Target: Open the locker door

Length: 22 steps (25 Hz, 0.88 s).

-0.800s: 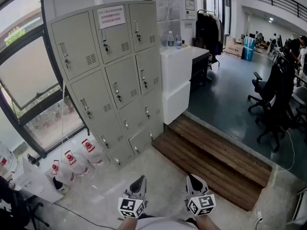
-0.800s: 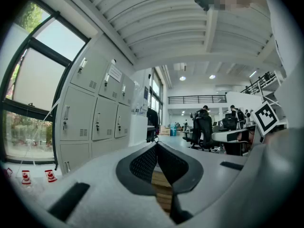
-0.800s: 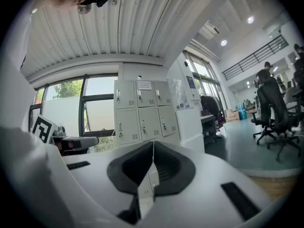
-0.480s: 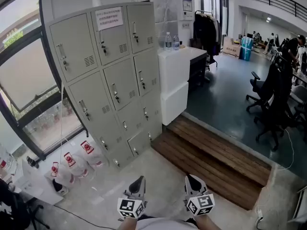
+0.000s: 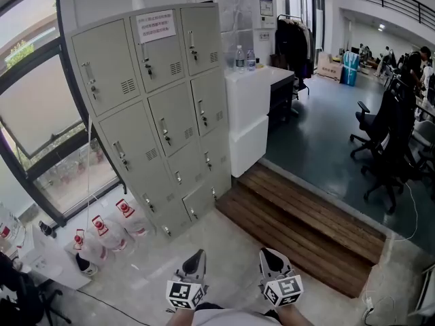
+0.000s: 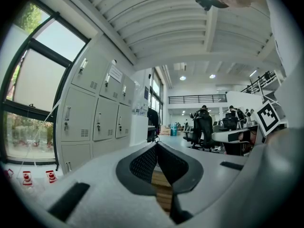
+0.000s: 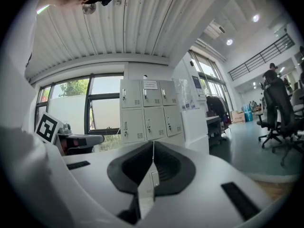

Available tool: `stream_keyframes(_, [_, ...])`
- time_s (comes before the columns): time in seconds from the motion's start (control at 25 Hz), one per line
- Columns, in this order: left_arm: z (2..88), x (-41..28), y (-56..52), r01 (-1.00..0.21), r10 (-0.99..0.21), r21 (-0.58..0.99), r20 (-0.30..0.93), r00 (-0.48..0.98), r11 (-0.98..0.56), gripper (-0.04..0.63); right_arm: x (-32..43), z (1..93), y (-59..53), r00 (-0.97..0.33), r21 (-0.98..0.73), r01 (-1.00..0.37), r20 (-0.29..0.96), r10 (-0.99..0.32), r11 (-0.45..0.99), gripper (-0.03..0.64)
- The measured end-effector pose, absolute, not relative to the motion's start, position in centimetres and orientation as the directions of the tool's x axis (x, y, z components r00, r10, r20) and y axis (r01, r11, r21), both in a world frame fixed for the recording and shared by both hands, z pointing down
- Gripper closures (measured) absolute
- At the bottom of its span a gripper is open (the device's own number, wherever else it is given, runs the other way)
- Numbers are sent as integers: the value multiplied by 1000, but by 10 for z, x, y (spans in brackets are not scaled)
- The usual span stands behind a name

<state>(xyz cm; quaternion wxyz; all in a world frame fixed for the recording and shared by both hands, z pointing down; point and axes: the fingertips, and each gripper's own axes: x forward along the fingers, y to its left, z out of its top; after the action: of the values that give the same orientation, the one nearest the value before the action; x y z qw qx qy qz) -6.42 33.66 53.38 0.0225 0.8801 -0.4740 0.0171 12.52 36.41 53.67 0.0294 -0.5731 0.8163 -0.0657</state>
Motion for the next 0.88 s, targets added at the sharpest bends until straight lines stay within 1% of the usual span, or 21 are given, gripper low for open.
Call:
stream_keyframes(0.24, [536,-73,322,-844,-843,20,56,536,-535,586,118,543,343,-357,-149,-926,45,-933,347,603])
stream_keyframes(0.52, [543,-87,260,-855,-853,34,56,519,-517,586,106,550,281,-381,-150,-917,53,-923,370,603])
stream_keyframes(0.68, [550,-91,192,-852,-852,37,27,524,-523,586,100,556,216,-376,-117,-922,47,-925,369,603])
stream_keyframes(0.88, [557,-123,65,-848,-848,32,13,529,-529,586,66,570,91,-374,-111,-923,38,-927,368,603])
